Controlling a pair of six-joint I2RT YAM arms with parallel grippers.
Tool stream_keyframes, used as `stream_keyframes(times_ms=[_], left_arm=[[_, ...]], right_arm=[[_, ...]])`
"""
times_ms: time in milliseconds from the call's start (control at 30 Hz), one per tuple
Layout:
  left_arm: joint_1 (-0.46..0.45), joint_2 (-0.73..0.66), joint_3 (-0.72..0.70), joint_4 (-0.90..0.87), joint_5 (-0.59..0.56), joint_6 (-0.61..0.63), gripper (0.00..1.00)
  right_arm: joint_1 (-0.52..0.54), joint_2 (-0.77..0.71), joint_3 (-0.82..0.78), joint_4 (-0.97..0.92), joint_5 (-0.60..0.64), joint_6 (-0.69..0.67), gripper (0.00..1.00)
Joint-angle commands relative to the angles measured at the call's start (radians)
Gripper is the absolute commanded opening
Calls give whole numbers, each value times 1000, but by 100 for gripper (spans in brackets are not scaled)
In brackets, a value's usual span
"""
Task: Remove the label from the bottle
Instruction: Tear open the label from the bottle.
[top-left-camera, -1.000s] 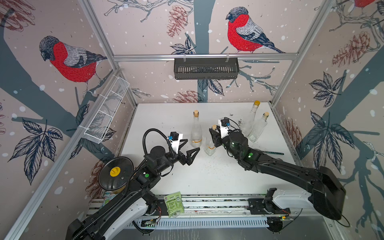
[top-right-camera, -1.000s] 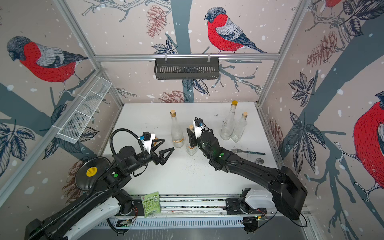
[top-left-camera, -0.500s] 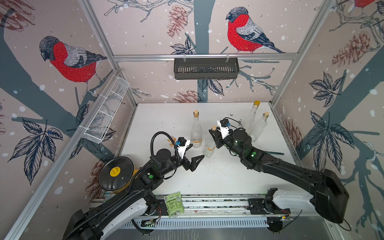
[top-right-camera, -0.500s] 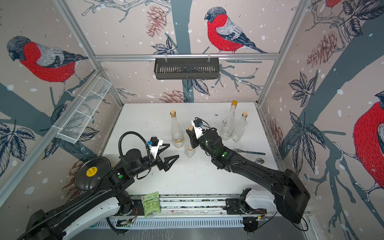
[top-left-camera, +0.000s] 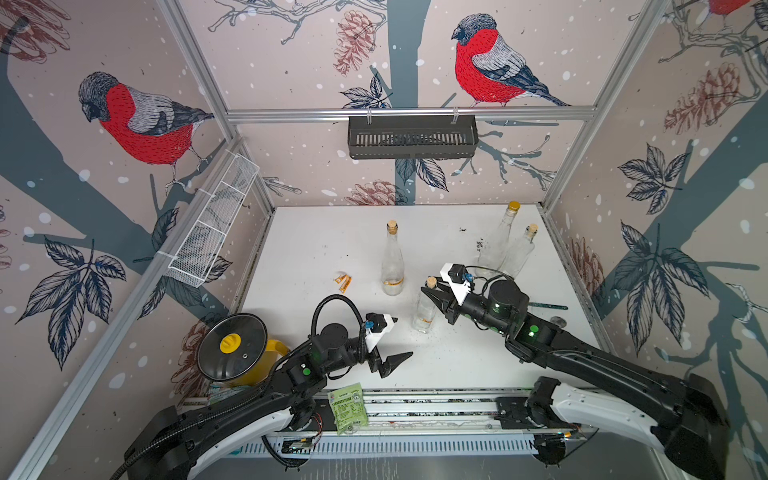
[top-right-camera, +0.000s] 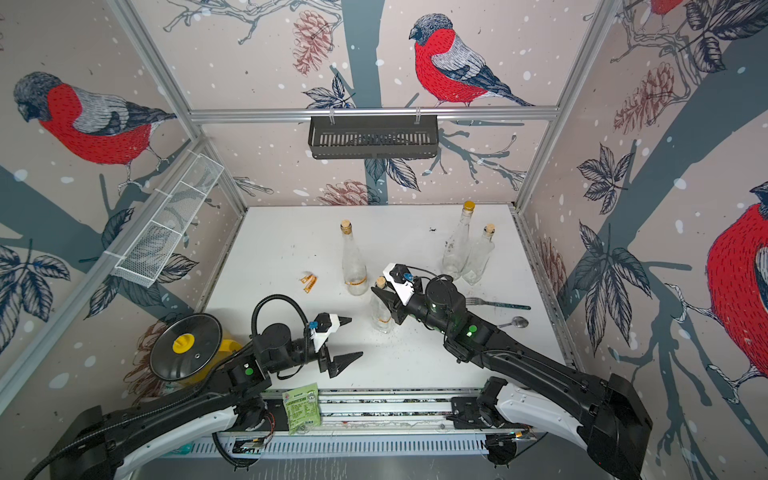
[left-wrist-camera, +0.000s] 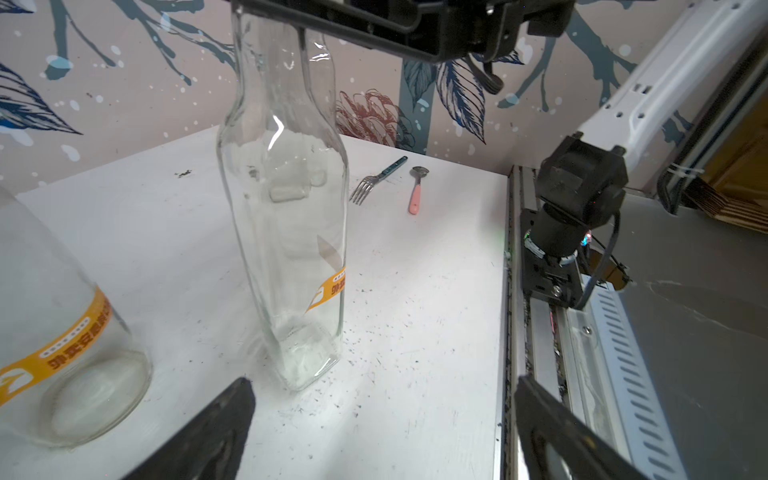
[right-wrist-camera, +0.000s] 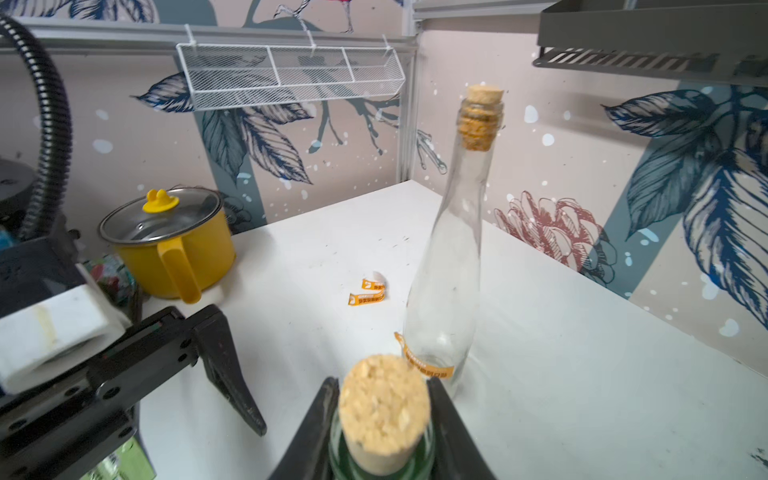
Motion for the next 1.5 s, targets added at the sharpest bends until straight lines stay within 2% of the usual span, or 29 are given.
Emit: stream_keyframes(times_ms=[0,133,267,500,733,1033,1467], left_arm=[[-5,-3,-37,155,44,65,97],[-5,57,-15,137,21,80,93],[-6,123,0,140,-18,92,86],[-6,123,-1,142,-123,95,73],[-6,148,-7,158,-171,99,70],[-6,209,-8,201,-187,112,60],[-5,259,-3,233,-184,123,50]], right_arm=[[3,-23,-12,81,-86,-58,8],[3,-17,-7,79,-79,-60,8],[17,5,-22,146,-33,7,7],[118,42,-38,226,264,159,4],[207,65,-20,237,471,206,3],[273,118,12,227,554,171,3],[297,137,13,249,522,131,3]])
